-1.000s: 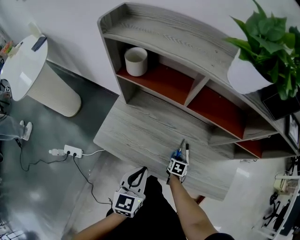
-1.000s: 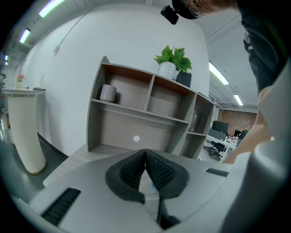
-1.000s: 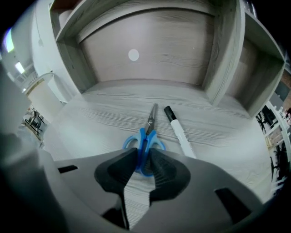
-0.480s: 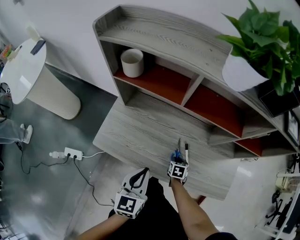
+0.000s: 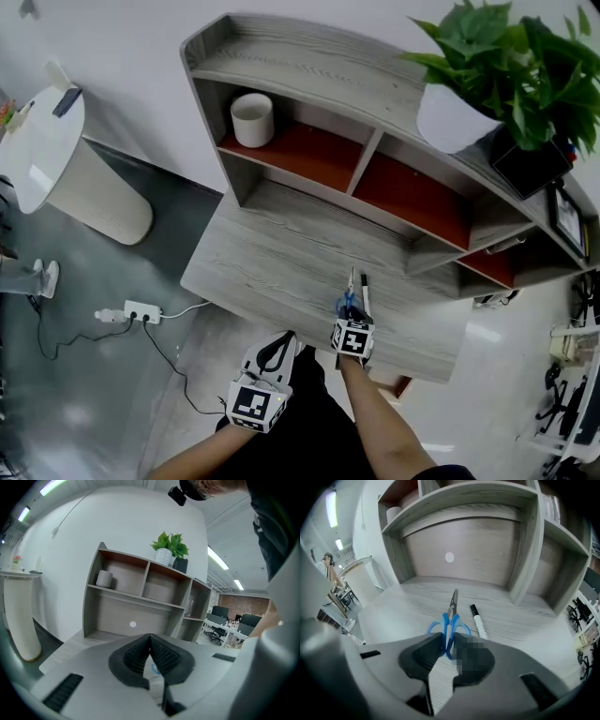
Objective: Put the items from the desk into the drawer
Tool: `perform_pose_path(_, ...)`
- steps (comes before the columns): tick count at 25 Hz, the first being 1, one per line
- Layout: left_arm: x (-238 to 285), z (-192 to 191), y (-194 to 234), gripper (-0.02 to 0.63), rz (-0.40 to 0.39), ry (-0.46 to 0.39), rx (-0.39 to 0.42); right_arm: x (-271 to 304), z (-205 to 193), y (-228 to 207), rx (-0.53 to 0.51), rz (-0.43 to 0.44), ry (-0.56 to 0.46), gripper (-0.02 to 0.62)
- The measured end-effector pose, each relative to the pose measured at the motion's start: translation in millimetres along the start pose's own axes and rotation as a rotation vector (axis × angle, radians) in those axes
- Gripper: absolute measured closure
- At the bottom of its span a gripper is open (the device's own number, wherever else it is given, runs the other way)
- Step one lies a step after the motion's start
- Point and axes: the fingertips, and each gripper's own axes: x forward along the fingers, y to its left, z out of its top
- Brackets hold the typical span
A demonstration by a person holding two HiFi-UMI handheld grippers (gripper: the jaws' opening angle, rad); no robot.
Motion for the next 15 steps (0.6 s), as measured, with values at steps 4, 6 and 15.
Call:
perform_pose_path(4, -11.3, -1.4, -11.1, 0.594, -0.044, -0.002, 0.003, -21.8, 5.8, 5.1, 0.009, 0.005, -0.046, 0.506)
perform_pose_path(6, -16.5, -1.0, -17.1, 0.594, -0.062, -0.004, 0.011, -34.5, 9.0, 7.1, 0.012, 0.004, -0.069, 0.506)
perform_pose_path(15, -42.4, 4.6, -40.9, 0.594, -0.14, -0.048, 0.026, -95.6, 4.6, 9.3, 0.026, -0.029, -0.145, 0.506)
